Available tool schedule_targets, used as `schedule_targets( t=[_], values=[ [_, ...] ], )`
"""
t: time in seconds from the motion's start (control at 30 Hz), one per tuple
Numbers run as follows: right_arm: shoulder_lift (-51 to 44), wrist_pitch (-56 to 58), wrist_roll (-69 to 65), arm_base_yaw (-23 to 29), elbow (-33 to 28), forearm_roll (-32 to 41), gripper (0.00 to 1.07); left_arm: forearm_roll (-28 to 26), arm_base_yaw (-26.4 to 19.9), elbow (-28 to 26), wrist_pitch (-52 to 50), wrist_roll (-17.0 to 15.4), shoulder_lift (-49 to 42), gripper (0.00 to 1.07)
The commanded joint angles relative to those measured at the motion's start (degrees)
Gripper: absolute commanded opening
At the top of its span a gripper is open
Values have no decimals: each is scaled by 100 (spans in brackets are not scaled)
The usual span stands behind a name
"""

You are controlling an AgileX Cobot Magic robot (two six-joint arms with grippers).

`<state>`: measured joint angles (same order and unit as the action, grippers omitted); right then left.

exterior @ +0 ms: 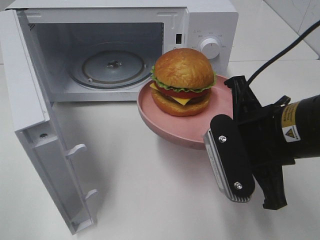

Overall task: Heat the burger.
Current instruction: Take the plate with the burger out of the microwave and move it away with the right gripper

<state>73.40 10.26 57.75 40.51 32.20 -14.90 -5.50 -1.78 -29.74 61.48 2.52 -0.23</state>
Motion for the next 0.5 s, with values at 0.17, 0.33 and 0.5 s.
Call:
schedule_targets(
  t=[0.17, 0.33, 0.5],
  values=[
    [-602, 321, -951, -17, 17, -722, 0, -6, -6, 17, -29, 6, -103, 100],
    [-945, 837, -1770, -17, 17, -1358, 0, -6, -6, 17, -29, 6, -103, 100],
    [-1243, 1203, -2613, -17, 17, -1954, 0, -6, -6, 17, -29, 6, -103, 100]
  ],
)
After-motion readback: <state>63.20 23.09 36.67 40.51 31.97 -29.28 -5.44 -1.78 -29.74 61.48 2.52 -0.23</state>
